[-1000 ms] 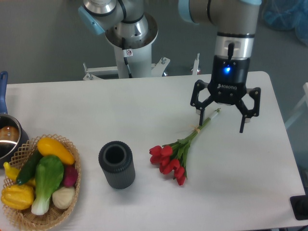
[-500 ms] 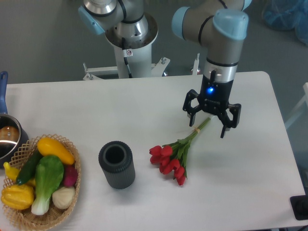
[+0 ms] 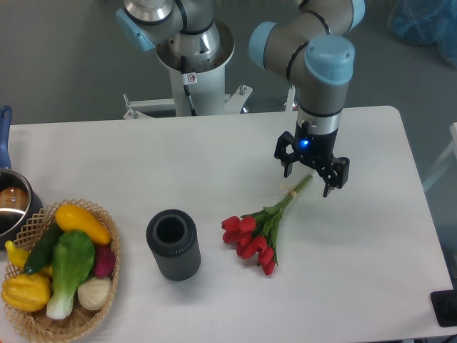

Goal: Pick up the flowers from the table
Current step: 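Move the open gripper over the stems of the red tulip bunch, then lower the gripper onto the tulip stems and close it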

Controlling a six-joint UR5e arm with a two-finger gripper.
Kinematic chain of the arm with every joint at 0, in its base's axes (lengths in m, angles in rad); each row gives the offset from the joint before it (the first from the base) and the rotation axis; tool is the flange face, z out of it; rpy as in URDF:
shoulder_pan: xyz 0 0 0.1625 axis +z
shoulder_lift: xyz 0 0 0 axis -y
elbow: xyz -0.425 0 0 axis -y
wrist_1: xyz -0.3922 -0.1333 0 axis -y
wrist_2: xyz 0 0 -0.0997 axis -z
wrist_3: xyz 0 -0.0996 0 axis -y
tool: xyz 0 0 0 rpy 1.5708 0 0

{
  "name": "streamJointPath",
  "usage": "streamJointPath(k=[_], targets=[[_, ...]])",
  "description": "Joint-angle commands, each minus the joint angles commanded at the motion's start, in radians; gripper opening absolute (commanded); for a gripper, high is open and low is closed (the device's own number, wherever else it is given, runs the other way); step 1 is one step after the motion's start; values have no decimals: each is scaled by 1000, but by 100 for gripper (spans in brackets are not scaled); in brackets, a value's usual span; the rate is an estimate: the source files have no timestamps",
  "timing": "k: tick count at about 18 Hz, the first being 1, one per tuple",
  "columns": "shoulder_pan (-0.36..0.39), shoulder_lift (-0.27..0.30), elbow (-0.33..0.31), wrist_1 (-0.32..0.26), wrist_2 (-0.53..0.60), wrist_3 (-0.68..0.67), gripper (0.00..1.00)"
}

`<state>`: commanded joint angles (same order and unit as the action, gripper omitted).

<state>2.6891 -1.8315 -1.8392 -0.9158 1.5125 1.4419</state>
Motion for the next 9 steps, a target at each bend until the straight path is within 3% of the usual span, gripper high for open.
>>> streamJointPath(k=[4,9], targets=[[-35,-52,-5,3,55,0,100],[-38,-87,-3,15,43,-28,100]])
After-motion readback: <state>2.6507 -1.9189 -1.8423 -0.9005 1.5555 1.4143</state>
